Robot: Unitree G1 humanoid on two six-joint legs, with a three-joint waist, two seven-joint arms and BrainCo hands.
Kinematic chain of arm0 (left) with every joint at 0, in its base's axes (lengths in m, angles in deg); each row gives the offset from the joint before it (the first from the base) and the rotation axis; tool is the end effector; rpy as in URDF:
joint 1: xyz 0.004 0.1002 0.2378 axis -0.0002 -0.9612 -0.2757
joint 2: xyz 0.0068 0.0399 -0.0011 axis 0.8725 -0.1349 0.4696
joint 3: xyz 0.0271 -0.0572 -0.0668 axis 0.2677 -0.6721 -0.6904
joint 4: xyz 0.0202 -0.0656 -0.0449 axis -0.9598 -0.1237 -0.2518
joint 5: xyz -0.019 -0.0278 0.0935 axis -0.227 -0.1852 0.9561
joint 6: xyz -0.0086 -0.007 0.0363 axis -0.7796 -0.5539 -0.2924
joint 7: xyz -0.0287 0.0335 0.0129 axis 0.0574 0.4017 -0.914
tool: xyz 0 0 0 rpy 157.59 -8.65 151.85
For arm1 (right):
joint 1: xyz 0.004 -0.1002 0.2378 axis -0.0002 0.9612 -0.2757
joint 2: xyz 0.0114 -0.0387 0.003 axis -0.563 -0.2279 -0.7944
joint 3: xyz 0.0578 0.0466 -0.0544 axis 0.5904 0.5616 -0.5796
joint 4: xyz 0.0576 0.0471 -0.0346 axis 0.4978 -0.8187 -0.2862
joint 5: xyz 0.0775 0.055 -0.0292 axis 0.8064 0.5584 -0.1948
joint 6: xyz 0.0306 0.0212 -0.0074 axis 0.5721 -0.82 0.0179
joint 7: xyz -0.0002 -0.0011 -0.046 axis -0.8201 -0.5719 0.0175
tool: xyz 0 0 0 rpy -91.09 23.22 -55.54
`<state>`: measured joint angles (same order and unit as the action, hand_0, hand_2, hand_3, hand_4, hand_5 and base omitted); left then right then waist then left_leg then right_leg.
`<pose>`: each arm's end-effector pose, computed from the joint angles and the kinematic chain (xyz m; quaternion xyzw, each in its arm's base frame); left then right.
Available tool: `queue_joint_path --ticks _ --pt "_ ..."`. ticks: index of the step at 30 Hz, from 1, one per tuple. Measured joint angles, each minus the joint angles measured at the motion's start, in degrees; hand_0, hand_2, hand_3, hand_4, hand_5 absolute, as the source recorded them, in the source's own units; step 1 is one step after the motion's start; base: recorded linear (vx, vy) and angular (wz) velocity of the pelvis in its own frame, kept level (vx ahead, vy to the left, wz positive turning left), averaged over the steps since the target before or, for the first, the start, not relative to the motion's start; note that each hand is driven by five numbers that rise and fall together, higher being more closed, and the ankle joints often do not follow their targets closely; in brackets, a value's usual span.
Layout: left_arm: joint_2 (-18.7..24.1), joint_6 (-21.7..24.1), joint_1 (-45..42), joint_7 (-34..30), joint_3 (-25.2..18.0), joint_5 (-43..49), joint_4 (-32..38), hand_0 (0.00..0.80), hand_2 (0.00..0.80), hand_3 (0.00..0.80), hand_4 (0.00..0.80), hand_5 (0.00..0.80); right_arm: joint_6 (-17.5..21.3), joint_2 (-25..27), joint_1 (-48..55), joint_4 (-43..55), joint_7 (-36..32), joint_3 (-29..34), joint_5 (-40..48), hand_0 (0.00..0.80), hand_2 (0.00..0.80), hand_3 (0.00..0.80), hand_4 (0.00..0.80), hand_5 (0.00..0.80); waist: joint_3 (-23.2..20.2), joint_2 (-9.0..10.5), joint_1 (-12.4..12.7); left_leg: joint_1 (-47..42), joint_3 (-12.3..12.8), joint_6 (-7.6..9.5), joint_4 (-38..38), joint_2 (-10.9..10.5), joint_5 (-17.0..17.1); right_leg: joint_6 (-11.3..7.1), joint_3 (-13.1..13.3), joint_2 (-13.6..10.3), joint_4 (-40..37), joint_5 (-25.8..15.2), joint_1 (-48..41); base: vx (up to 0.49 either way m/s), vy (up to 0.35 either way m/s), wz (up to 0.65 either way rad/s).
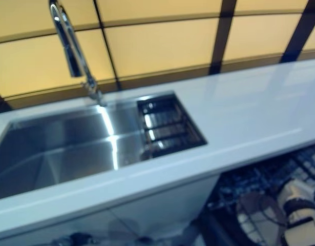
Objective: Take plates into dishwasher
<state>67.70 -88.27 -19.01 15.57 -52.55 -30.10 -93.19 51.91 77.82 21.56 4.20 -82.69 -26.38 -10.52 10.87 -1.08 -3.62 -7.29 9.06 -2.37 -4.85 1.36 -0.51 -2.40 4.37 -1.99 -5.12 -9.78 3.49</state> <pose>0.1581 0.2670 -0.0525 0.2308 0.5267 -0.0207 0.8179 0.2387 -0.3681 0.1001 -0.5220 0.5181 -0.1263 0.6657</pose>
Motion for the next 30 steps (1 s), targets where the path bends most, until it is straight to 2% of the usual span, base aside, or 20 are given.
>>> queue_joint_path --ticks 17,20,25,30 --pt "-0.5 -1.1 0.1 0.5 -0.1 0.0 0.1 0.000 0.000 0.000 0.000 0.000 -3.5 1.7 -0.6 10.8 -1.7 1.0 2.5 0.000 0.000 0.000 0.000 0.000 -0.1 0.19 -0.3 0.0 0.1 0.17 0.0 -0.5 0.1 -0.15 0.4 -0.1 0.0 -0.1 0.1 0.000 0.000 0.00" --pt "-0.5 -1.8 0.2 0.5 -0.2 0.0 0.2 0.000 0.000 0.000 0.000 0.000 -4.0 3.6 -0.6 11.2 -1.8 2.1 4.7 0.000 0.000 0.000 0.000 0.000 -0.1 0.29 -0.4 0.0 0.1 0.19 0.0 -0.5 0.1 -0.17 0.6 -0.1 0.0 -0.1 0.2 0.000 0.000 0.00" --pt "-0.3 -2.4 0.2 0.3 -0.6 0.0 0.3 0.000 0.000 0.000 0.000 0.000 -5.1 9.8 -0.7 13.0 -2.3 3.3 5.7 0.000 0.000 0.000 0.000 0.000 -0.1 0.85 -0.7 0.0 0.2 0.19 0.0 -0.5 0.1 -0.19 0.8 -0.1 0.0 -0.1 0.2 0.000 0.000 0.00" --pt "0.3 -2.6 -0.1 -0.7 -0.6 0.0 -0.1 0.000 0.000 0.000 0.000 0.000 -5.1 14.3 -1.2 12.6 -5.5 4.6 5.6 0.000 0.000 0.000 0.000 0.000 -0.2 1.82 -1.8 0.0 0.3 0.37 0.0 -0.5 0.0 -0.21 0.8 -0.1 0.0 -0.1 0.2 0.000 0.000 0.00"
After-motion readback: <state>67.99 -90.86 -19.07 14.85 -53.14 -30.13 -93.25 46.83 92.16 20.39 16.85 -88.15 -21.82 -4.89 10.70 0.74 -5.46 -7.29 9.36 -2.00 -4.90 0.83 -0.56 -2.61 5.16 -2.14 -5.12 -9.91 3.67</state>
